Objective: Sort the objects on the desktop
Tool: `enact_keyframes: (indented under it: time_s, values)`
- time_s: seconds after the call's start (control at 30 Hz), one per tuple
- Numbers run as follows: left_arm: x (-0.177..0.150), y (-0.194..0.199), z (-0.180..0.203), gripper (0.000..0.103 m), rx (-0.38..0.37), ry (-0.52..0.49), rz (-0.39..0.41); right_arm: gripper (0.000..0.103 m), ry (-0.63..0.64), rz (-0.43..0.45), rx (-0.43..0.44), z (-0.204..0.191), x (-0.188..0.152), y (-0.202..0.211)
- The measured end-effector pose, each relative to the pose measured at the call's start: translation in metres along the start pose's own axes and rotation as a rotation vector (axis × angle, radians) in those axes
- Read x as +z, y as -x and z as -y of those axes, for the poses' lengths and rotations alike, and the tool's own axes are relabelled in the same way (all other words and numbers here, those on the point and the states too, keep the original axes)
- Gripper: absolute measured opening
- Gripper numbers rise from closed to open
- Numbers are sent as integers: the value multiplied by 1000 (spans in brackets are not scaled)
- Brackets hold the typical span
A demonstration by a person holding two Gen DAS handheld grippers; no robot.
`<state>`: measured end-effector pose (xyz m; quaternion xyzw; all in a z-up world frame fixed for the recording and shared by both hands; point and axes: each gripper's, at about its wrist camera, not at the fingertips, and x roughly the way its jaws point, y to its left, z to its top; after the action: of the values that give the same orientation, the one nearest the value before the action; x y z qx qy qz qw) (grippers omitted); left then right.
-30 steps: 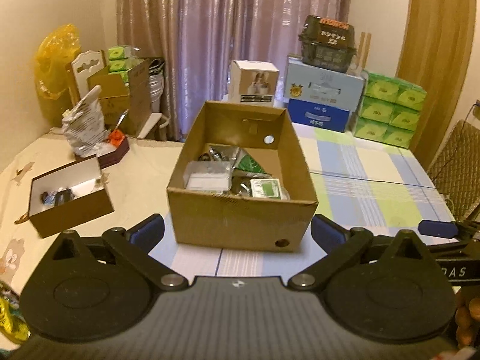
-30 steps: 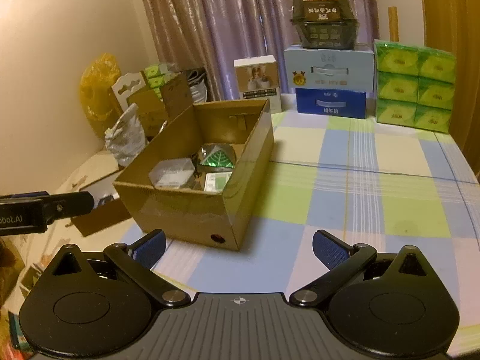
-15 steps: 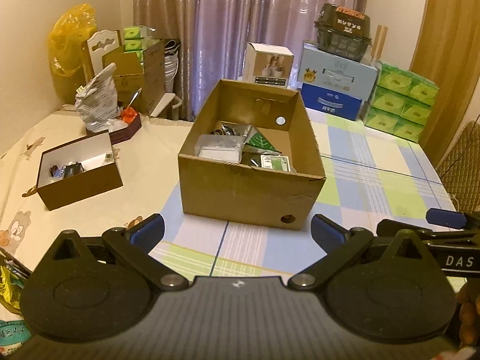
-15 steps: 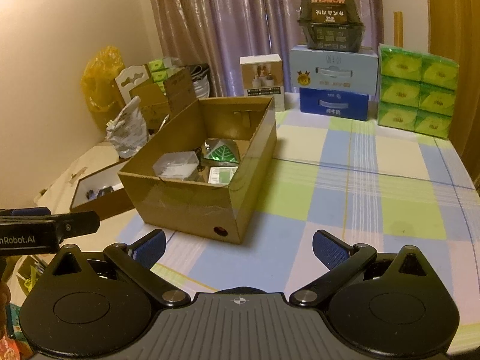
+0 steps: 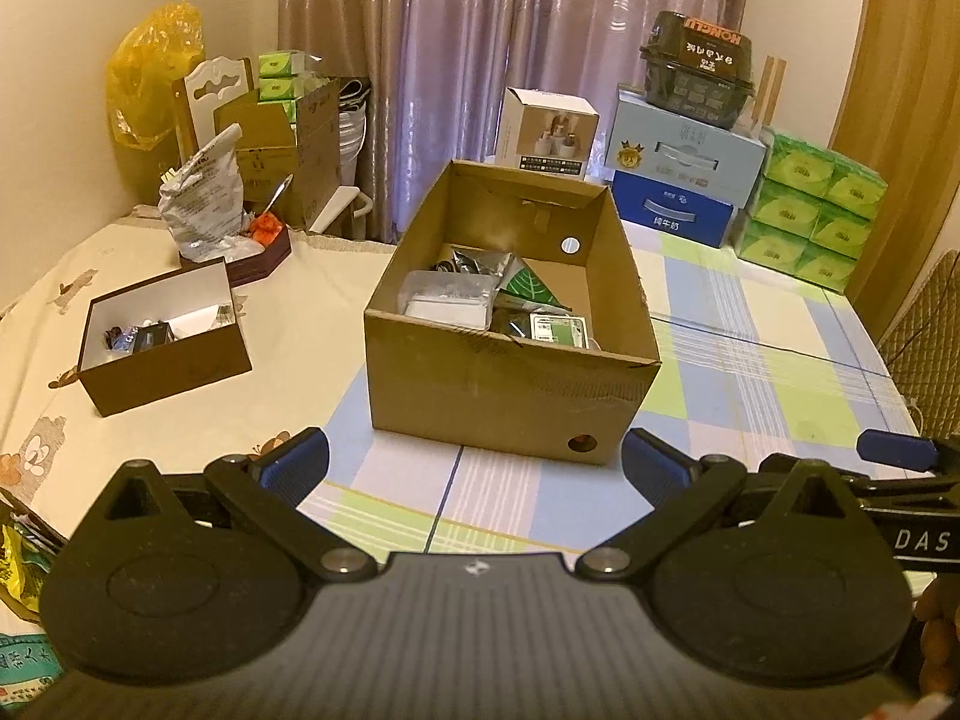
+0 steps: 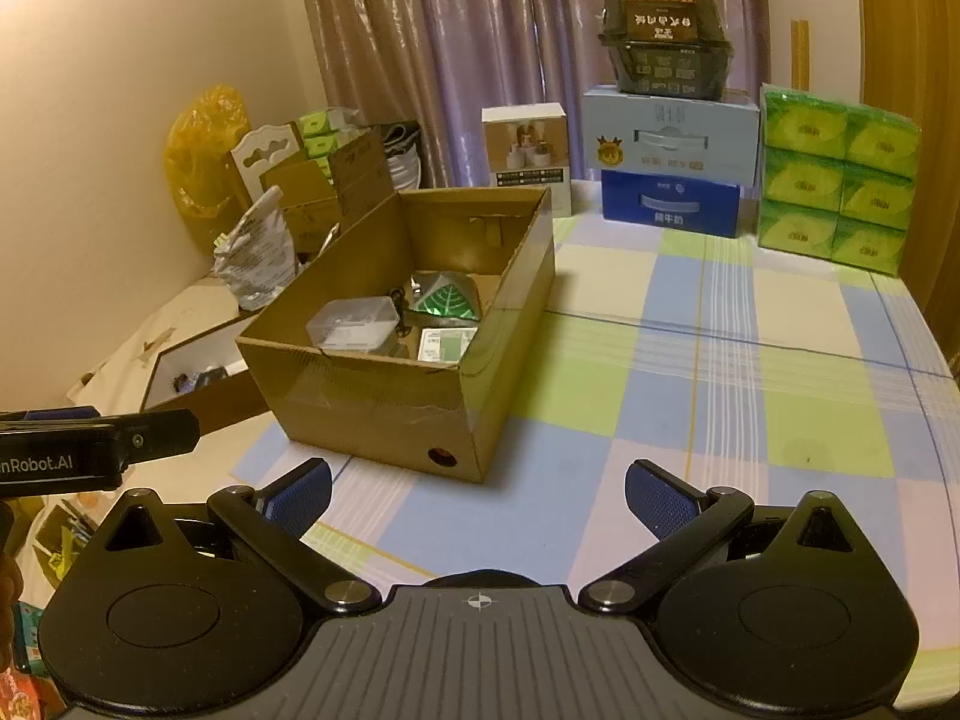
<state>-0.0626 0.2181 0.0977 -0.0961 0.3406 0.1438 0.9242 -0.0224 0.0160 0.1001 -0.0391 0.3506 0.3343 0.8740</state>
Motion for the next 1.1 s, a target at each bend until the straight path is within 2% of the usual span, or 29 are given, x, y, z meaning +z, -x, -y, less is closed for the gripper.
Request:
enact_keyframes:
  time_s: [1.1]
  values:
    - [4, -4, 8, 102, -10, -19, 2, 101, -2, 0, -16, 3, 1, -2]
